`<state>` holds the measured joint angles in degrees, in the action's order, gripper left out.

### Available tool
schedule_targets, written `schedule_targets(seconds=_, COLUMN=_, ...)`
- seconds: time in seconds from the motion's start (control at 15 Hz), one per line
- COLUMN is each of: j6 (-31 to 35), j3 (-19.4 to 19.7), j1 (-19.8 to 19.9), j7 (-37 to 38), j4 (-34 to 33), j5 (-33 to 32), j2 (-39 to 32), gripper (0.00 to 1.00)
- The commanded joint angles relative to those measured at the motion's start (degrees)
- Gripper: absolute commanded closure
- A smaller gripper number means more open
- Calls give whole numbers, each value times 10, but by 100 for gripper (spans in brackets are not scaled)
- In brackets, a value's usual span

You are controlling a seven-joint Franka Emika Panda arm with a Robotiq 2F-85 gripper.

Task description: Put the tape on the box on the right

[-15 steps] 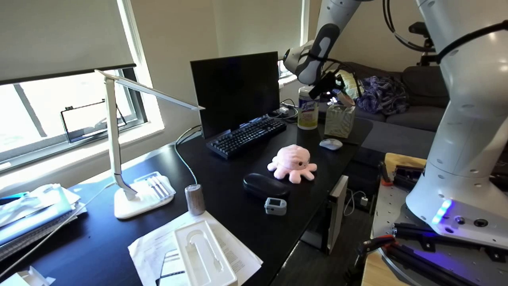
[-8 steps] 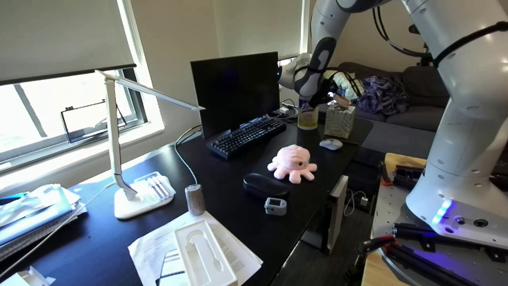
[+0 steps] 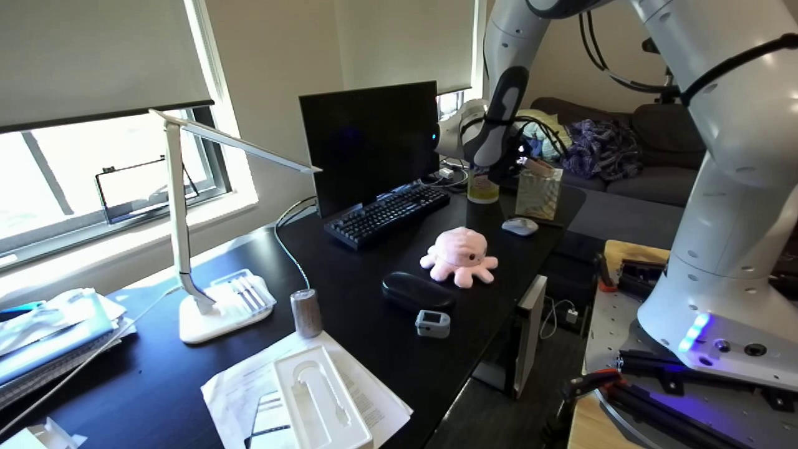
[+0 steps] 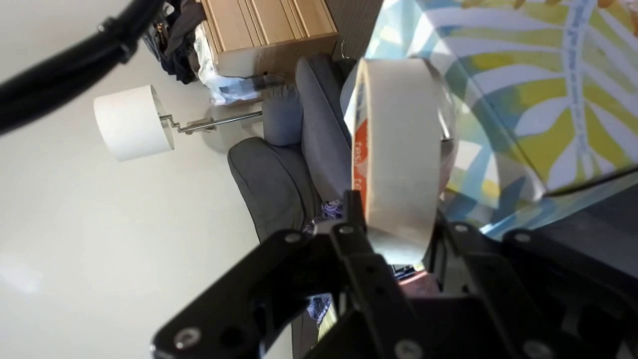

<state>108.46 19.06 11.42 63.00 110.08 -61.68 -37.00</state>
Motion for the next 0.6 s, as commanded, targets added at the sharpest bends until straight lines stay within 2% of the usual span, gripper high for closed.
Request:
schedule_targets(seconds=0.0, j6=-24, j3=-10, j1=6, j7=-1, j4=45, j5=-11, j2=31, gripper=93)
schedule_targets(seconds=0.07, j6=-29, j3=-11, j1=6, j7=0, j4=49, j5=-10, j2=32, gripper=76)
schedule_targets(seconds=0.13, j6=-35, j3=-11, j1=6, j7=1, j4=51, j5=-10, j2=32, gripper=47)
schedule_targets(seconds=0.27, j6=-39, j3=-12, j1=8, j7=8, j4=56, j5=-8, j2=37, gripper=41)
schedule_targets(seconds=0.53, j6=-35, j3=-14, j1=9, j7=14, j4=59, j5=-8, j2=55, gripper=15)
